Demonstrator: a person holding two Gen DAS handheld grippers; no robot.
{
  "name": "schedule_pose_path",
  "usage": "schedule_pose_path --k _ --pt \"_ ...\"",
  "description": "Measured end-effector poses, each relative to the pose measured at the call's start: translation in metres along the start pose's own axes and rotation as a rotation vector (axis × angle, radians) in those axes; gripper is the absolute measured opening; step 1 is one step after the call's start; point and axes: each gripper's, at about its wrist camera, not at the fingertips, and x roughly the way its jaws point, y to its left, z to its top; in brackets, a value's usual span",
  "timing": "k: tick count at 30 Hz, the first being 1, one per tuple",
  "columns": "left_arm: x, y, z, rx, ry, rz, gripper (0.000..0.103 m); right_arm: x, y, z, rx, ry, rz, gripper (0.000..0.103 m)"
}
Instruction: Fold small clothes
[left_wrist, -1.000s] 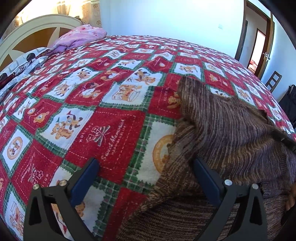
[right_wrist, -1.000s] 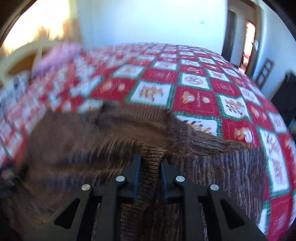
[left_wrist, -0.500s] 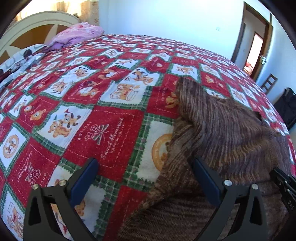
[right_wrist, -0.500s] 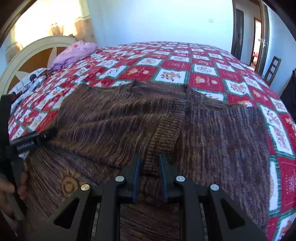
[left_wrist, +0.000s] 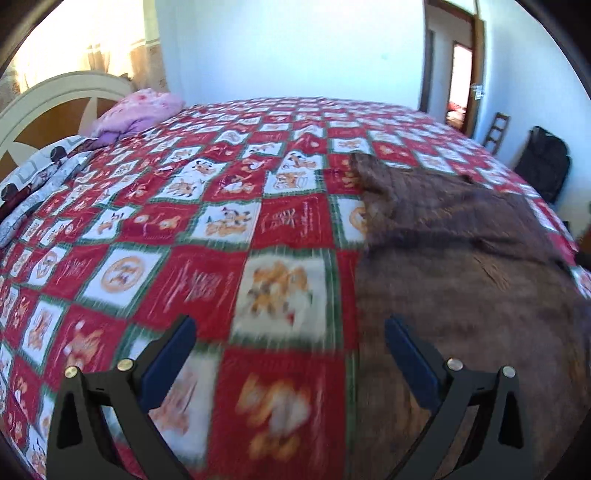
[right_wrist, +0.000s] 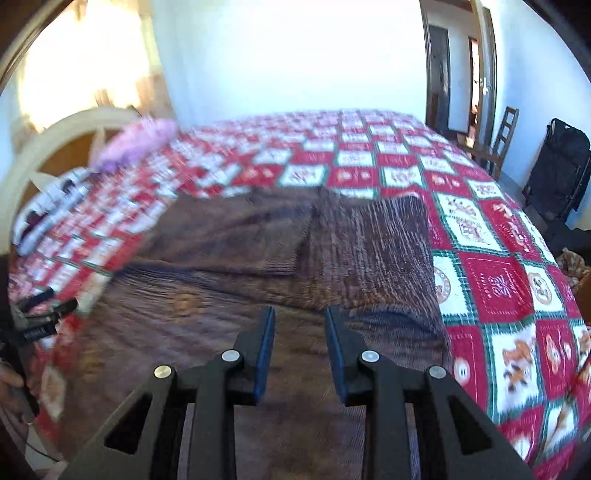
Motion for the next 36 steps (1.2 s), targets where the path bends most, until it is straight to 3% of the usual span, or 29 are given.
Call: schedule_pose_path --k 4,8,12,15,18,24,25,28,36 --pt "-0.024 0.01 -0.035 0.038 0.032 -0.086 0.101 -0.033 0.008 -0.019 -0.001 -0.039 0.068 0.031" --pt "-0.039 0.009 -0.068 0.047 0.087 -0.141 0.084 -0.048 0.02 -0.036 -0.01 -0.041 0.107 0.031" --pt "-0.052 0.003 -0.091 0.014 0.133 -0.27 0.08 -0.058 0.035 -0.049 -0.059 -0.043 0.122 0.031" --pt "-0.057 -0.006 -0.107 0.023 0.158 -0.286 0.079 -0.065 0.045 -0.056 -0.073 -0.048 0.142 0.031" --pt "-0.058 -0.013 -0.121 0.013 0.201 -0.324 0.062 -0.072 0.054 -0.062 -0.081 -0.056 0.166 0.031" --pt "-0.061 -0.031 -0.122 0.061 0.224 -0.328 0.053 -0.08 0.074 -0.067 -0.126 -0.07 0.188 0.031" --pt "-0.061 -0.033 -0.121 0.062 0.233 -0.339 0.047 -0.081 0.078 -0.068 -0.136 -0.071 0.192 0.031" --pt "-0.059 -0.038 -0.12 0.06 0.253 -0.325 0.016 -0.08 0.084 -0.07 -0.158 -0.064 0.204 0.031" --pt "-0.061 -0.035 -0.109 -0.047 0.278 -0.398 0.01 -0.067 0.082 -0.075 -0.12 -0.021 0.237 0.031"
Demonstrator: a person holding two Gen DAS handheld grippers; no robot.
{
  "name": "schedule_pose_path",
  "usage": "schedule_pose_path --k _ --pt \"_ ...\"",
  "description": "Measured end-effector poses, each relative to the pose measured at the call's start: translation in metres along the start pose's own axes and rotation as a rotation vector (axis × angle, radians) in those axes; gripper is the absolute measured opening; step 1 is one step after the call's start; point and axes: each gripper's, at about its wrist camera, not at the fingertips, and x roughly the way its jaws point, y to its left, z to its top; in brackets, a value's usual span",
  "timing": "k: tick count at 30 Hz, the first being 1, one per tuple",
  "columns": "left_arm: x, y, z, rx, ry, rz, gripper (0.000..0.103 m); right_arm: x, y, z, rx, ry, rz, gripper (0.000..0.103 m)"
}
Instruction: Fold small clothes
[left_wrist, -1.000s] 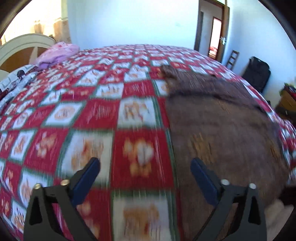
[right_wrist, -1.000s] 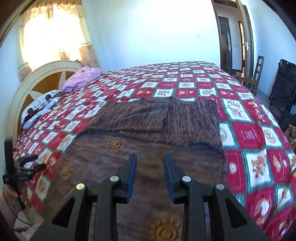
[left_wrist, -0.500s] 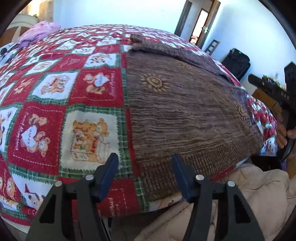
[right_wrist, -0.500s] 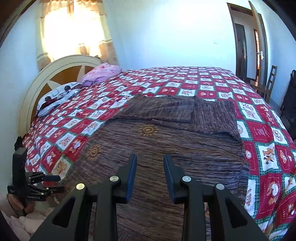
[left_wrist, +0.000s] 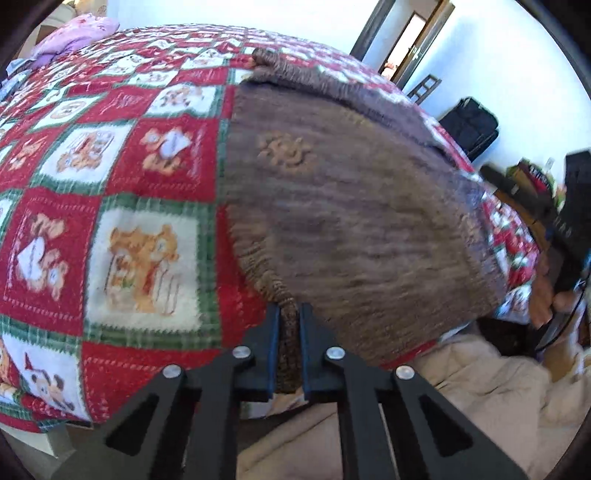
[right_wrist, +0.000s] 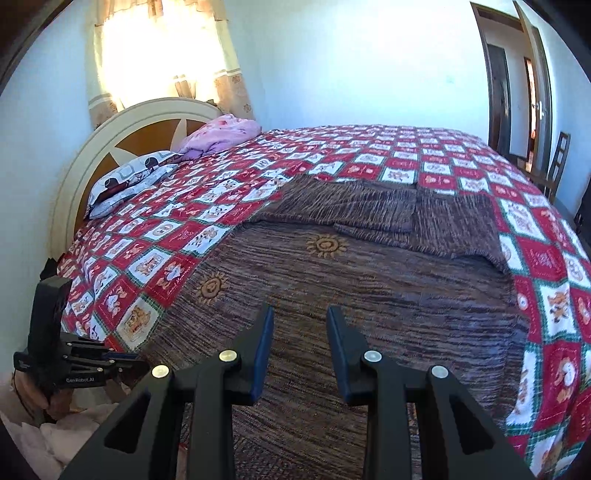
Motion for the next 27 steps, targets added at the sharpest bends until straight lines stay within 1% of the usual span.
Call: schedule_pose_path --k 4,7,10,11,13,15,16,17,18,19,20,22,24,25,27 --pt "-0.007 -0.019 0.029 0.028 -0.047 -0.065 0.01 0.008 -0.01 -0.004 0.048 0.02 0.0 0.031" --pt "-0.003 -0.036 0.07 0.063 -0.086 -0.088 0.01 0.012 -0.02 -0.006 0.09 0.03 0.001 0.031" --pt "0.011 -0.051 0.109 0.099 -0.109 -0.075 0.01 0.013 -0.031 -0.007 0.13 0.028 -0.02 0.031" --pt "0.021 -0.056 0.126 0.111 -0.11 -0.056 0.01 0.012 -0.034 -0.007 0.144 0.026 -0.025 0.031" --pt "0.038 -0.058 0.144 0.116 -0.092 -0.038 0.011 0.012 -0.041 -0.007 0.166 0.027 -0.034 0.031" --pt "0.062 -0.058 0.161 0.14 -0.065 0.006 0.015 0.011 -0.045 -0.008 0.176 0.029 -0.042 0.031" --pt "0.069 -0.056 0.164 0.147 -0.054 0.031 0.02 0.011 -0.047 -0.009 0.179 0.03 -0.049 0.031" --pt "0.077 -0.052 0.17 0.148 -0.028 0.065 0.029 0.011 -0.048 -0.009 0.18 0.032 -0.052 0.031" --pt "0.079 -0.047 0.173 0.137 -0.01 0.068 0.035 0.011 -0.05 -0.01 0.18 0.035 -0.058 0.031" --pt "0.078 -0.042 0.175 0.124 -0.003 0.053 0.045 0.01 -0.051 -0.01 0.178 0.035 -0.061 0.031" --pt "0.072 -0.033 0.175 0.11 -0.017 0.016 0.053 0.011 -0.052 -0.011 0.174 0.036 -0.063 0.031" --pt "0.058 -0.023 0.172 0.117 -0.062 -0.006 0.06 0.014 -0.054 -0.013 0.174 0.041 -0.061 0.031" --pt "0.046 -0.017 0.165 0.16 -0.102 -0.015 0.061 0.02 -0.058 -0.016 0.187 0.053 -0.055 0.031" --pt "0.043 -0.016 0.163 0.189 -0.107 -0.019 0.061 0.023 -0.059 -0.017 0.198 0.059 -0.053 0.031" --pt "0.042 -0.023 0.158 0.267 -0.097 -0.005 0.061 0.032 -0.064 -0.019 0.226 0.073 -0.047 0.031"
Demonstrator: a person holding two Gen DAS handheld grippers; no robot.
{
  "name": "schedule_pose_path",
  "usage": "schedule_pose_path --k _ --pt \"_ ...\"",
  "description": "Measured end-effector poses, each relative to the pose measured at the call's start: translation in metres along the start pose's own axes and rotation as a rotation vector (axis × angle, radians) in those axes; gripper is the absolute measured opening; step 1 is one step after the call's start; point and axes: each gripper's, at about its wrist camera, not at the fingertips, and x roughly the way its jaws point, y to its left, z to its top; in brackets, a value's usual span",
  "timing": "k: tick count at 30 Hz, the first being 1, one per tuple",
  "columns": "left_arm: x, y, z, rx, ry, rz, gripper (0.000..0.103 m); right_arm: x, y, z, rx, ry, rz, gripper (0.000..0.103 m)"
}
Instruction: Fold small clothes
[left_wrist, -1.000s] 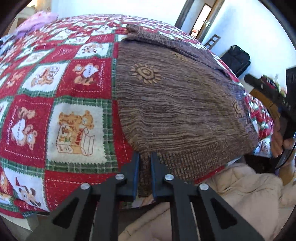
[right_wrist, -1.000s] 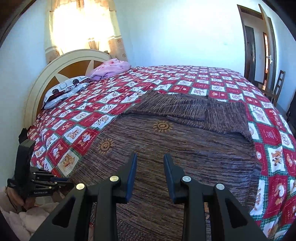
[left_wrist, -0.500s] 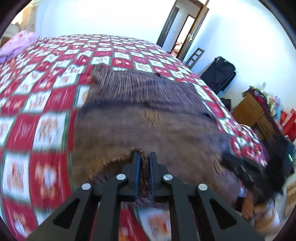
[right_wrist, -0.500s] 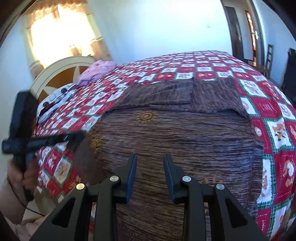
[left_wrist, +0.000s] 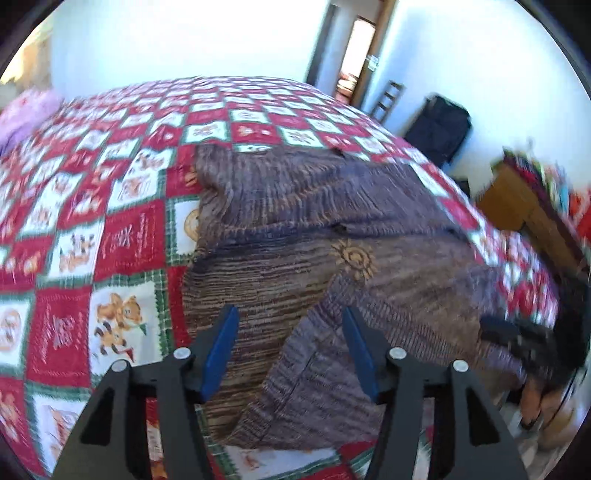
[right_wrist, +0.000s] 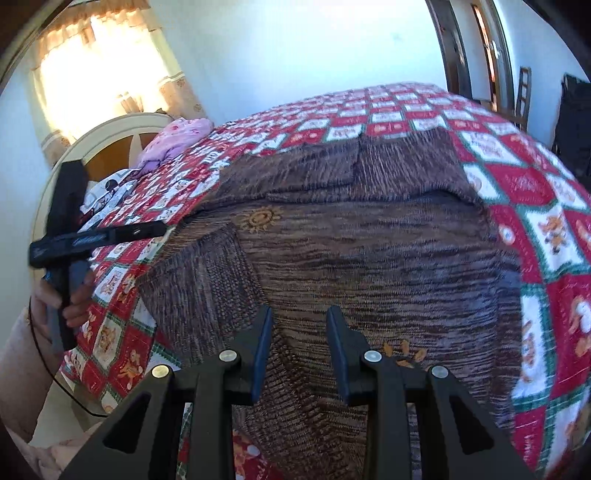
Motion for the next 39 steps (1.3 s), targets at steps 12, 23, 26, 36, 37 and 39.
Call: schedule_pose_path --k 12,23,26,36,37,39 --pt "0.065 -0.043 0.015 0.172 0.118 -0.088 0.046 -0.015 -0.015 0.008 0.04 -0.031 -0.068 0.031" --pt "0.062 -0.035 0.006 0.122 0.08 -0.116 0.022 -0.013 -0.045 0.009 0.151 -0.031 -0.091 0.031" --pt "0.064 -0.038 0.008 0.116 0.076 -0.098 0.018 -0.016 -0.05 0.01 0.167 -0.041 -0.104 0.031" --pt "0.059 -0.036 0.007 0.098 0.091 -0.107 0.047 -0.03 -0.063 0.006 0.226 -0.072 -0.12 0.031" --pt "0.058 -0.031 0.01 0.07 0.097 -0.137 0.059 -0.03 -0.064 0.006 0.228 -0.071 -0.117 0.031" --pt "0.057 -0.022 0.015 0.025 0.089 -0.168 0.068 -0.029 -0.063 0.006 0.226 -0.07 -0.111 0.031"
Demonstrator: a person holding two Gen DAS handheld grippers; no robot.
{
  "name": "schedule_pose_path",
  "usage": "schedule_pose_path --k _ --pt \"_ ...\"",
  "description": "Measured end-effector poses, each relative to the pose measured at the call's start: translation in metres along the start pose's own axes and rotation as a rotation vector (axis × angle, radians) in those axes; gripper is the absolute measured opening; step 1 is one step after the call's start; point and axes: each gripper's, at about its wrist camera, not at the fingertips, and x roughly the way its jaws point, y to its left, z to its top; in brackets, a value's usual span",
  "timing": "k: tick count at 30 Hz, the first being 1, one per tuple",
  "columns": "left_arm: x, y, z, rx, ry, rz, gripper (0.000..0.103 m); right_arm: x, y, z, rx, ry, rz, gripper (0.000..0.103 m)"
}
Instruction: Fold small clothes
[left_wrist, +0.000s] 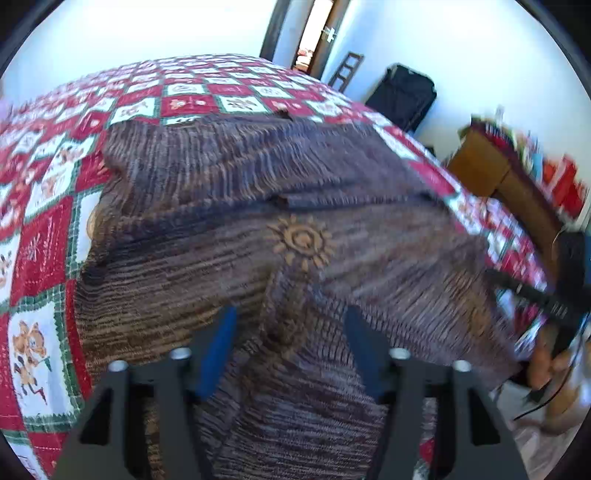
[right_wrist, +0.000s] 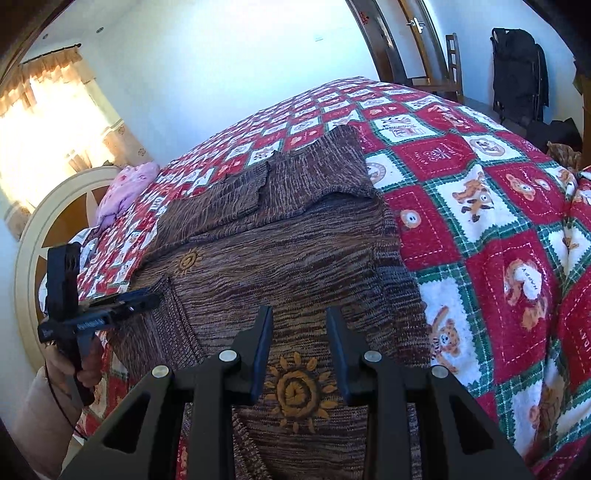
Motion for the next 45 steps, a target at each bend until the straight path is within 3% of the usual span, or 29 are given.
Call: schedule_pose_path --k 6,7,8,9,10,16,25,31,35,40,45 --pt "0.002 0.026 0.005 -0.148 -0.016 -0.114 0.063 0.001 0.006 -0.002 -0.021 0.007 0.007 0.031" --pt "0.002 0.024 0.005 -0.136 -0.017 -0.103 0.046 0.001 0.006 -0.002 -0.022 0.007 0.006 0.031" --pt "0.006 0.02 0.004 -0.11 -0.002 -0.07 0.023 0.001 0.006 -0.002 -0.02 0.008 0.006 0.031" --pt "0.009 0.017 0.003 -0.093 0.011 -0.041 0.014 0.002 0.005 -0.002 -0.018 0.009 0.007 0.031" --pt "0.01 0.015 0.002 -0.078 0.008 -0.022 0.011 0.002 0.004 -0.003 -0.016 0.01 0.007 0.031" --pt "0.01 -0.009 -0.003 0.063 -0.013 0.099 0.011 0.003 0.003 -0.003 -0.01 0.013 0.005 0.031" --pt "0.009 -0.005 -0.003 0.038 -0.003 0.073 0.012 0.0 0.005 -0.002 -0.02 0.008 0.003 0.031" --pt "0.011 -0.01 -0.002 0.078 0.008 0.1 0.014 0.001 0.002 -0.002 -0.013 0.015 0.002 0.031" --pt "0.011 -0.024 -0.006 0.138 -0.006 0.152 0.005 -0.01 -0.004 0.001 -0.013 -0.007 -0.029 0.031" --pt "-0.007 -0.02 -0.003 0.054 -0.073 0.11 0.004 -0.031 -0.024 0.006 0.017 -0.041 -0.096 0.031" --pt "-0.037 0.006 0.007 -0.107 -0.174 0.083 0.004 -0.048 -0.041 0.007 0.01 -0.037 -0.177 0.031"
